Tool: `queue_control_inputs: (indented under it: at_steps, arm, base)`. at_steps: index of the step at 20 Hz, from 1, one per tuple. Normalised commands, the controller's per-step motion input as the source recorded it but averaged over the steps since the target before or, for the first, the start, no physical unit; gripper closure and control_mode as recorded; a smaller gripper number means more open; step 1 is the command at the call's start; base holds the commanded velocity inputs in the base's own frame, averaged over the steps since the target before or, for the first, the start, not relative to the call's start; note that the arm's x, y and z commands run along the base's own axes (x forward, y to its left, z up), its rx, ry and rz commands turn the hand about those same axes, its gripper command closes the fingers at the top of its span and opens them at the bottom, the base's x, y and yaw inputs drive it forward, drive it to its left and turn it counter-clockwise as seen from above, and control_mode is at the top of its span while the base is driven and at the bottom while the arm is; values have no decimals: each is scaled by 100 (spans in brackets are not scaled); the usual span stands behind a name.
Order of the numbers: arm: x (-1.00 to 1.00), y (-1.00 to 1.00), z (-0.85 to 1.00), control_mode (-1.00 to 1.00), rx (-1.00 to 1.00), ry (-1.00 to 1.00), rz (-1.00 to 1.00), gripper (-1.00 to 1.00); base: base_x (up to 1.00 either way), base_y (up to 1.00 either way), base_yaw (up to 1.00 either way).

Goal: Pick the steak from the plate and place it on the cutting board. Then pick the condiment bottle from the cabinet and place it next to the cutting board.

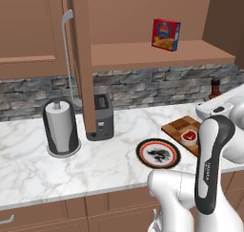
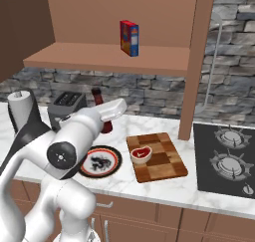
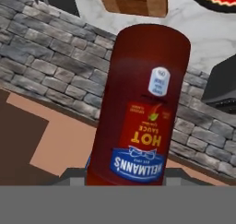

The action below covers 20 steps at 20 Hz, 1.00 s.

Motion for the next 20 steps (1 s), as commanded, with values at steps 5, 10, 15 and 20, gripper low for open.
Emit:
queue_control_inputs:
  at_steps: [5, 10, 15, 20]
  arm:
    - [0, 1, -28, -100, 0, 2, 0, 100]
    - [0, 0, -30, -100, 0, 0, 0, 100]
    - [0, 0, -20, -100, 0, 0, 1, 100]
    - [0, 0, -26, -100, 0, -2, 5, 100]
  base:
    - [0, 0, 0]
    - [0, 0, 0]
    - [0, 0, 0]
    - [0, 0, 0]
